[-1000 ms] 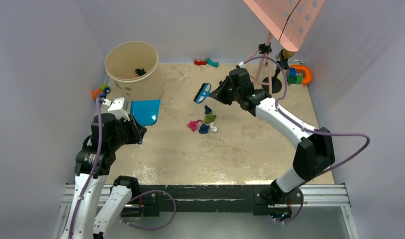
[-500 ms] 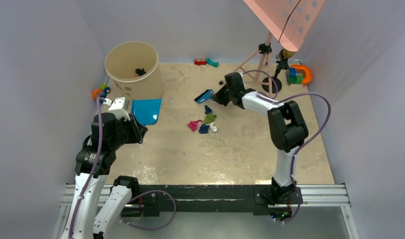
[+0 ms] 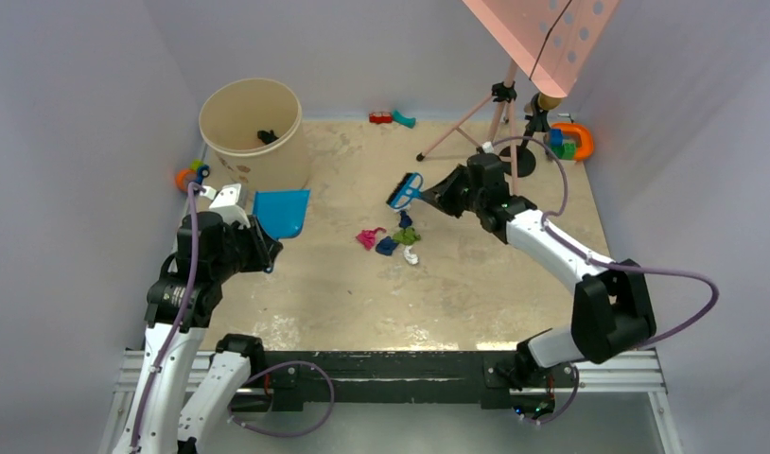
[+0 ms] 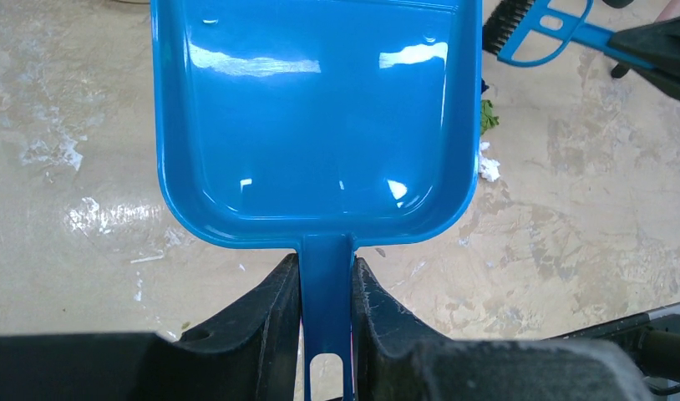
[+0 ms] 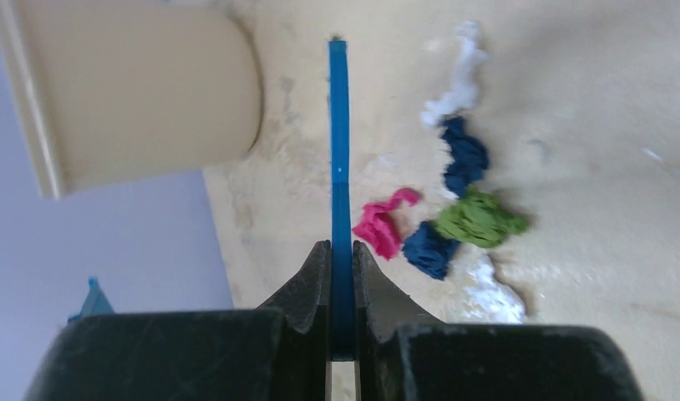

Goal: Sweep away the paper scraps from the table

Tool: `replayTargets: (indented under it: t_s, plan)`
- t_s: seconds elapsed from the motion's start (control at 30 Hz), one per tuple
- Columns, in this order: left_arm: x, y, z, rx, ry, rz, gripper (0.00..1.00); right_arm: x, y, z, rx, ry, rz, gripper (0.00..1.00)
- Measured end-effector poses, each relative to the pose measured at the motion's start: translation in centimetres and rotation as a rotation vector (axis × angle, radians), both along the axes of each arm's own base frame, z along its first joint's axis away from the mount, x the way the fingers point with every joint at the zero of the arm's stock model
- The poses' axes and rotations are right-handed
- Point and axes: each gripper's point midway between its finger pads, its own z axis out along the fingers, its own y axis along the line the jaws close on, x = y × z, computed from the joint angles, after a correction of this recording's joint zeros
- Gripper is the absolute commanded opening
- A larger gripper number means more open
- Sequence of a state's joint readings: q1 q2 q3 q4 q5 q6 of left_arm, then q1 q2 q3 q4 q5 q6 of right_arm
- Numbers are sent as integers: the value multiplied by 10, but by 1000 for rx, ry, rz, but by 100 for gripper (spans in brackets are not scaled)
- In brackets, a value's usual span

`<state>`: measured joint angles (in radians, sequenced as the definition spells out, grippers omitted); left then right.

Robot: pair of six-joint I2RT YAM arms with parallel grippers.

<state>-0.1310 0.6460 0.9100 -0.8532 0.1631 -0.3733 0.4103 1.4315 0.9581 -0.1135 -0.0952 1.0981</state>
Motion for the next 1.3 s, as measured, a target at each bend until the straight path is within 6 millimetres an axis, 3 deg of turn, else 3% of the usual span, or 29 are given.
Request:
replayTargets:
  t_s: [0.13,0.23,0.33,0.43,0.5,0.6,0.73,0.93,1.1,1.2,1.3]
  plan:
    - [0,0,0,-1,0,-1,0,5,34,27,-47,-98,217,0]
    - [0,0,-1,0,3,-1,0,4,77,32,-106,-136,409,0]
    - [1,0,-2,1,11,-1,0,-13,116,16,-148,-118,584,0]
    - [2,-1,-4,2,22,-1,0,-34,131,-19,-202,-33,682,0]
    - [3,-1,-6,2,32,-4,0,-45,126,-45,-249,54,703,0]
    - [5,-2,-10,2,51,-7,0,-49,105,-68,-327,142,669,0]
    - [8,-4,-16,1,86,-14,0,-48,79,-66,-411,174,607,0]
    - [13,-11,-34,-10,183,-43,0,-57,42,-8,-499,58,567,0]
    - [12,-21,-58,17,302,-72,0,-49,29,48,-519,-104,565,0]
    - [-1,-40,-63,57,355,-123,0,-34,22,75,-593,-209,555,0]
    - [-14,-70,-61,106,372,-207,0,-20,11,86,-723,-293,570,0]
